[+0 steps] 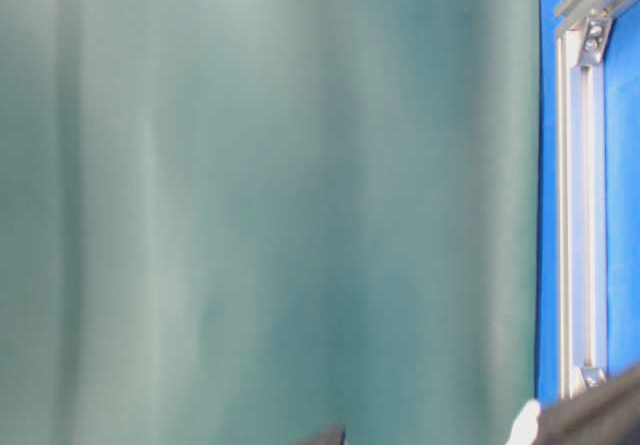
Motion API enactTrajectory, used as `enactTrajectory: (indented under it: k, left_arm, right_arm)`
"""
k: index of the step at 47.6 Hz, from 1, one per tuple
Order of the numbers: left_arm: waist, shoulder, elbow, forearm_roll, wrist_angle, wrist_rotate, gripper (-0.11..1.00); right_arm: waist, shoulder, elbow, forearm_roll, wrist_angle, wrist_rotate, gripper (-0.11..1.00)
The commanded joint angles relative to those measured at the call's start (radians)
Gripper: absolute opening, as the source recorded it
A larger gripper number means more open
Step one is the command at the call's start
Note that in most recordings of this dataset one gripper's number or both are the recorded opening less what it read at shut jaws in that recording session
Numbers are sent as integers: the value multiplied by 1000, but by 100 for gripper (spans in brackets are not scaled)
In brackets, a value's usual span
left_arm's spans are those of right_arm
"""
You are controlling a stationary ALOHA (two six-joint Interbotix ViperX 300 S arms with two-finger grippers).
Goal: Insert the wire through the string loop located on the right side.
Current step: 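Pull the cable through the loop leftward with the left gripper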
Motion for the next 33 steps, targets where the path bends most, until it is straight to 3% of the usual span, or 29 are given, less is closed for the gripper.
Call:
enactTrajectory:
  k: [1, 19, 33]
  left_arm:
    - [-12, -64, 52, 3, -29, 0, 8]
    - [-29, -258, 285, 2, -51, 0, 8]
    - [-66, -368, 374, 2, -26, -3, 8]
  right_arm:
    - [0, -5, -20, 2, 12, 2, 96]
    - [0, -5, -51, 2, 48, 2, 96]
    - [0, -5, -54, 2, 46, 2, 96]
